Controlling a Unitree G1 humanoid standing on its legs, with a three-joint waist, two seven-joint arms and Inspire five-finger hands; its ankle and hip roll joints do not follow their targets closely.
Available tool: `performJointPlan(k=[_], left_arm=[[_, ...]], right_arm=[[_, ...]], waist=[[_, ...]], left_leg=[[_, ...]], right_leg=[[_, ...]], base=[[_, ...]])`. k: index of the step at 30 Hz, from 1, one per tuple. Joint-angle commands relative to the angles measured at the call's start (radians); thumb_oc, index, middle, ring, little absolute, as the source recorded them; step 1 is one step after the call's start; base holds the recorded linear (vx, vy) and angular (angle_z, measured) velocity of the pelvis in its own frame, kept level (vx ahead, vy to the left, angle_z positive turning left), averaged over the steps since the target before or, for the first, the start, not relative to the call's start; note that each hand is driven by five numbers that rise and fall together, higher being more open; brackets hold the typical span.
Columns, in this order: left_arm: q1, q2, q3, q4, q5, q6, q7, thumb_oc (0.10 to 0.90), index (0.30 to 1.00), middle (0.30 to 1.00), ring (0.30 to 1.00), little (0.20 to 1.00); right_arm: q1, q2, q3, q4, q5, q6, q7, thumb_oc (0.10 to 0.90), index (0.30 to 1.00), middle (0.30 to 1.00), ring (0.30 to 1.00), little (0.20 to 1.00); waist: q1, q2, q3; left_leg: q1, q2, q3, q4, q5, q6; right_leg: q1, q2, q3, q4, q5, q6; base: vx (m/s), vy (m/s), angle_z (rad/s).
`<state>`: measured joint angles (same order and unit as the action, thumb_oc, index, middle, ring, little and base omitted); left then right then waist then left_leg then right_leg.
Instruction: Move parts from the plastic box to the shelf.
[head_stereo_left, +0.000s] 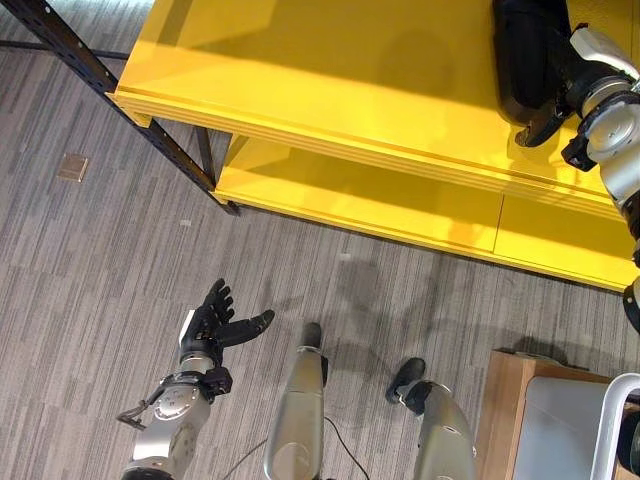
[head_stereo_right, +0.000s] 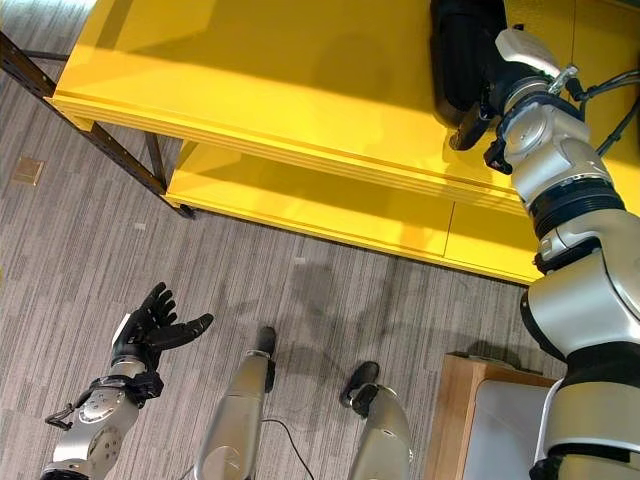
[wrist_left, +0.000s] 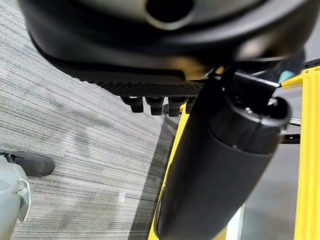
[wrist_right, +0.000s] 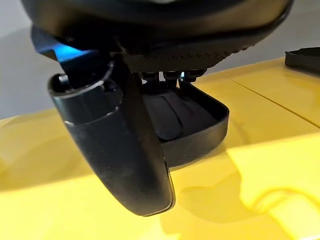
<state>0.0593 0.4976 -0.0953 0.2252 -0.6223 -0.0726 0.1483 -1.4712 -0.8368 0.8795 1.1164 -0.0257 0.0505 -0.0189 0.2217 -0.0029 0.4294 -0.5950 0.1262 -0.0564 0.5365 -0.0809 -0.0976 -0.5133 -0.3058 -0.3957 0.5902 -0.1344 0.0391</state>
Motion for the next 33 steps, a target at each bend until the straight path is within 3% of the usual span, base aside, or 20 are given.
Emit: performJointPlan(k=[1, 22, 33], left_arm=[[0.012, 0.064, 0.001, -0.061, 0.003, -0.089, 0.013, 0.900, 1.000, 1.000, 1.000, 1.000], [0.012, 0.065, 0.005, -0.072, 0.007, -0.091, 0.022, 0.900, 1.000, 1.000, 1.000, 1.000], [-0.004, 0.072, 0.005, -0.074, 0.006, -0.086, 0.028, 0.900, 1.000, 1.000, 1.000, 1.000]], right_arm=[[-0.093, -0.001, -0.050, 0.014, 0.015, -0.018, -0.072, 0.900, 1.000, 1.000, 1.000, 1.000], [-0.085, 0.005, -0.041, 0.034, 0.052, -0.018, -0.041, 0.900, 1.000, 1.000, 1.000, 1.000], [-0.094, 0.062, -0.094, 0.118, 0.141, 0.003, -0.031, 0.900, 1.000, 1.000, 1.000, 1.000]], waist=[[0.002, -0.013, -0.048], [0.018, -0.020, -0.032], [0.016, -0.022, -0.028]], left_leg=[[-0.061, 0.003, -0.024, 0.059, -0.051, 0.006], [-0.092, -0.006, -0.033, 0.067, -0.052, 0.010], [-0.097, -0.005, -0.031, 0.065, -0.055, 0.011]], right_leg=[[0.132, 0.029, 0.026, -0.021, -0.108, 0.072], [0.125, 0.030, 0.006, -0.029, -0.103, 0.076], [0.128, 0.034, 0.006, -0.036, -0.098, 0.081]], base=[[0.00, 0.000, 0.00], [0.00, 0.000, 0.00], [0.00, 0.000, 0.00]])
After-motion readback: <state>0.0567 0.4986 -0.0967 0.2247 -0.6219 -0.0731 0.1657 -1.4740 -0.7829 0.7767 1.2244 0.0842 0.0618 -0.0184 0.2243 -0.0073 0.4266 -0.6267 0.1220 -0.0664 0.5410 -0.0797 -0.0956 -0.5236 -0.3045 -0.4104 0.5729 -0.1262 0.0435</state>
